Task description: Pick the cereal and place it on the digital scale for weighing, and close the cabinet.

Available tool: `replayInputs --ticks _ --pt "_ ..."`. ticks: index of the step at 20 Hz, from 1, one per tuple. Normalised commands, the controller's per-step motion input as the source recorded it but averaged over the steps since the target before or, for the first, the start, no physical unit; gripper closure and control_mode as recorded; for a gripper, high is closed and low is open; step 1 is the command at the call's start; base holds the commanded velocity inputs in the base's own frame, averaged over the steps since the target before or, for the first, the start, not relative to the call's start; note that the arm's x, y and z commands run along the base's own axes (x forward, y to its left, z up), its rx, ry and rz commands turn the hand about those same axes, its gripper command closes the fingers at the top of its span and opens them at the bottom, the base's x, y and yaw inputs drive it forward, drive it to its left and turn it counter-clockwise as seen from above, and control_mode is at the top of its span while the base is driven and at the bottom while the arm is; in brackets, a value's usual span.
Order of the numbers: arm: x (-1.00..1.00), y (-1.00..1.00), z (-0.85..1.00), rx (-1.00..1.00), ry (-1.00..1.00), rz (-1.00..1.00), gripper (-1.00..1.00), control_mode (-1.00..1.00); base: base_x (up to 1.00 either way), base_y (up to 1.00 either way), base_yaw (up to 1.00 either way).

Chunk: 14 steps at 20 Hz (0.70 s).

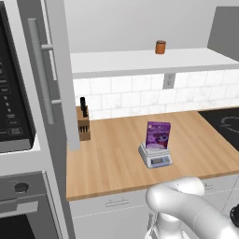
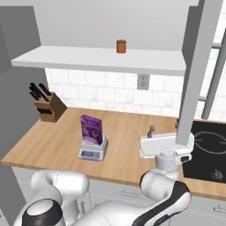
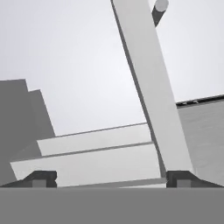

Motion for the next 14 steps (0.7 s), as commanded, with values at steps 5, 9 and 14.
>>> replayInputs --ticks 5,9,14 --pt "0.0 -0.4 -0.31 0.01 0.01 0.0 -1.0 -1.0 0.0 0.0 0.0" --pt "0.0 -0.52 -0.26 0.01 0.11 0.0 -1.0 -1.0 0.0 0.0 0.0" --pt "0.0 -0.61 -0.18 0.0 0.28 -0.01 -1.0 -1.0 0.0 0.0 0.0"
